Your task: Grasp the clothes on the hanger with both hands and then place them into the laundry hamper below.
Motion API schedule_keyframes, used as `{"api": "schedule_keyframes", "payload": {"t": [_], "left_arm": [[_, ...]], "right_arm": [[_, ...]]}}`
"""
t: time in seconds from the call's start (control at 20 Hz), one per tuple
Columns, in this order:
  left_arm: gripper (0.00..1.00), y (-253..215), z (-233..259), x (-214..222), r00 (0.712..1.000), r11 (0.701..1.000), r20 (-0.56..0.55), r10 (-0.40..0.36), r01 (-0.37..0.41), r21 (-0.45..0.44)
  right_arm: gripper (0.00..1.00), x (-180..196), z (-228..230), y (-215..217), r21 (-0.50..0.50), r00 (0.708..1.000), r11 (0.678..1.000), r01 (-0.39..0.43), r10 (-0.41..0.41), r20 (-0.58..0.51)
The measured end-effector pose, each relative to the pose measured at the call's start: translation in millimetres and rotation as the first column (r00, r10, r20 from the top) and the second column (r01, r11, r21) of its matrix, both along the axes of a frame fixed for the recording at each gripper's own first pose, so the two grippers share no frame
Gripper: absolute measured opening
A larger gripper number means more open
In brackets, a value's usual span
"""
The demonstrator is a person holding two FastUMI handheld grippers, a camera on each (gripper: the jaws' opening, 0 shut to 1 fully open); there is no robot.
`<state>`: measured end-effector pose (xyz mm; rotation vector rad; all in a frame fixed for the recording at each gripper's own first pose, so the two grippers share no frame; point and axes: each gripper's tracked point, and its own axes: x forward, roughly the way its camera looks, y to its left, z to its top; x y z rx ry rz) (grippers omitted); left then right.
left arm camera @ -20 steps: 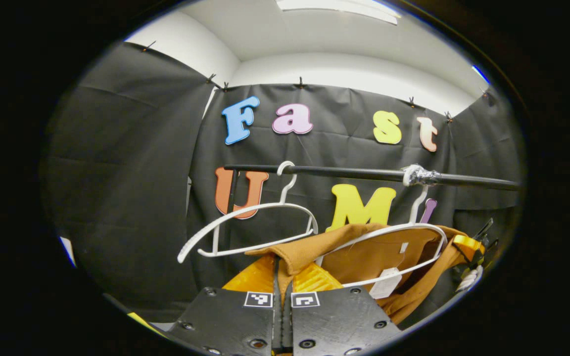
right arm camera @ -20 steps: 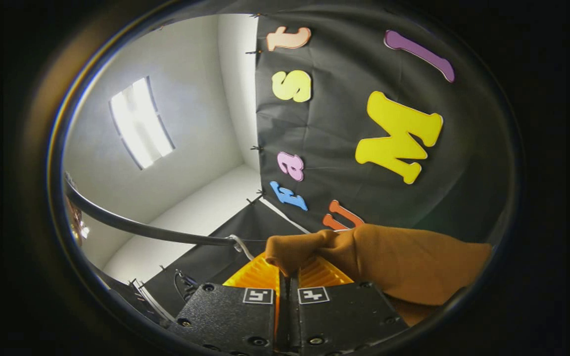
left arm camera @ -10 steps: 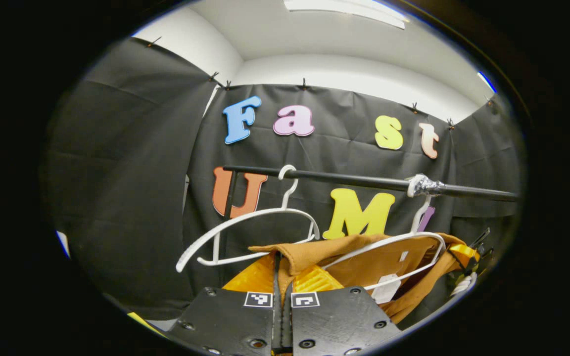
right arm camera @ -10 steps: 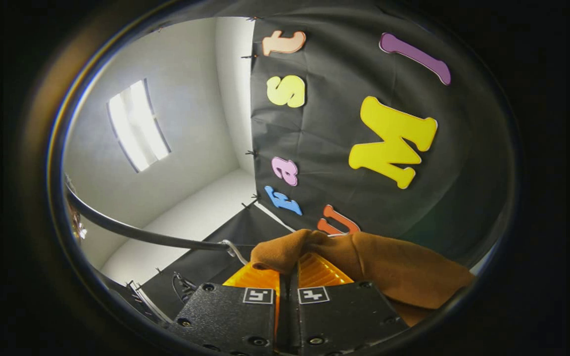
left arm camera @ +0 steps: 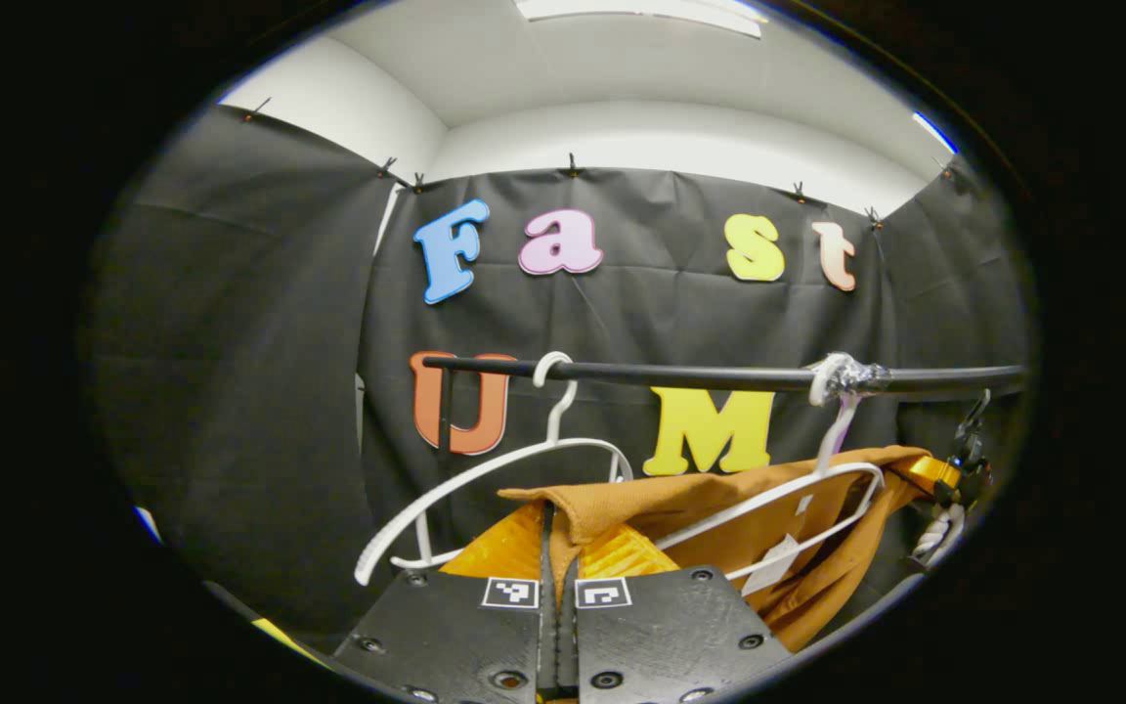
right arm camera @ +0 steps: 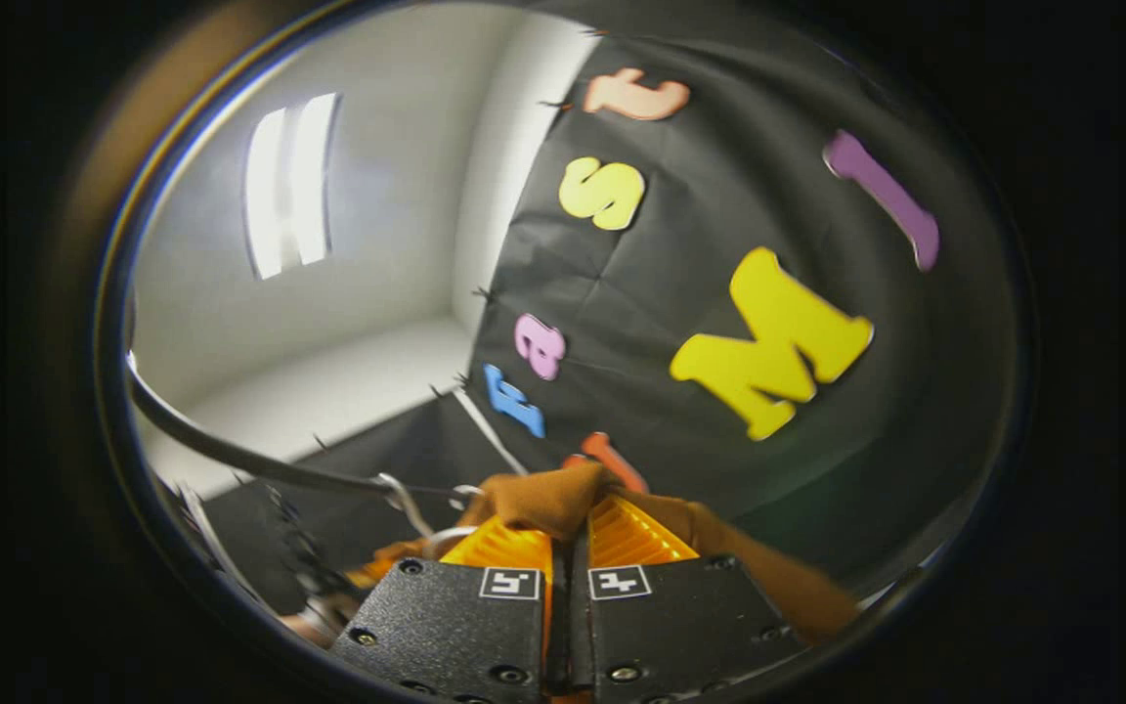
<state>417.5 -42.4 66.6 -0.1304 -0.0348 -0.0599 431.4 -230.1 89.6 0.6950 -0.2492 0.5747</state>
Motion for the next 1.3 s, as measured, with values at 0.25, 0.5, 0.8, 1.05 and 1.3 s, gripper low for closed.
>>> {"api": "schedule_keyframes", "payload": {"t": [0.25,0.5,0.8,1.05,1.3], "left_arm": [[0.0,-5.0,-3.6,1.2,1.0,0.999,0.017,-0.004,0.003,0.042],[0.0,2.7,-46.1,6.9,0.998,0.998,-0.062,-0.011,0.007,-0.068],[0.0,10.0,-62.1,-1.2,0.998,0.98,-0.051,-0.047,0.036,-0.196],[0.0,19.9,-85.4,-7.5,0.993,0.982,-0.114,-0.021,-0.001,-0.188],[0.0,29.7,-137.1,-29.1,0.976,0.979,-0.215,0.019,-0.062,-0.194]], "right_arm": [[0.06,19.7,-17.0,-23.9,-0.215,0.962,0.941,0.26,-0.271,-0.025],[0.06,32.5,-37.5,-9.2,-0.363,0.942,0.89,0.277,-0.326,-0.081],[0.06,32.9,-64.4,-5.5,-0.323,0.955,0.927,0.19,-0.251,-0.159],[0.06,22.4,-98.4,8.4,-0.358,0.944,0.922,0.146,-0.238,-0.23],[0.06,-1.2,-142.5,27.7,-0.384,0.937,0.919,0.091,-0.21,-0.279]]}}
